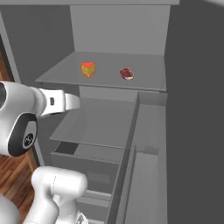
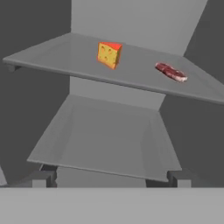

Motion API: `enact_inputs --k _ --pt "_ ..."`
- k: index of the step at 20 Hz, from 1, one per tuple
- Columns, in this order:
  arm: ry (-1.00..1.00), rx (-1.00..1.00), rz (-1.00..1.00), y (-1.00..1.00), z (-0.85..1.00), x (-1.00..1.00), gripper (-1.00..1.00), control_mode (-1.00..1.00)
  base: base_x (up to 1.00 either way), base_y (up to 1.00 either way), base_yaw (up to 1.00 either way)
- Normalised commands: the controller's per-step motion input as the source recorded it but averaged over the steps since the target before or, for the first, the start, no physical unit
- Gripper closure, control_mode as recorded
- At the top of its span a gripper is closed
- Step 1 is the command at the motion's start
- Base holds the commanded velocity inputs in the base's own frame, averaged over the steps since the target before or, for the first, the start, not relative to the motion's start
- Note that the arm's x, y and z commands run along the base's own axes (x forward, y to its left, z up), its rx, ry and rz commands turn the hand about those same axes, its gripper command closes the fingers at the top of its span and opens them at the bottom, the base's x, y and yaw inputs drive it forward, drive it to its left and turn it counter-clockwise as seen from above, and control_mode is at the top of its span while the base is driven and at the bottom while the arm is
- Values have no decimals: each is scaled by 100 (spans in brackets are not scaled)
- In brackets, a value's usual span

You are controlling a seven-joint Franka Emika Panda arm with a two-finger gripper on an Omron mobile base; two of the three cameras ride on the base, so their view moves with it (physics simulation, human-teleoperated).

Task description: Take the cheese, steak, and lemon wedge from the fridge and place them on the plate on the dining counter to create an appetizer plate.

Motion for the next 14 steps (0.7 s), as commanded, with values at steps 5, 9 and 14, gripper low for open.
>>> enact_inputs --k 5,9,14 --pt "-5 5 -17 0 42 -4 -100 -100 0 0 0" --pt "-5 16 -15 -6 37 0 -100 -100 0 0 0" --pt "0 25 -4 -19 29 -5 -100 -100 0 0 0"
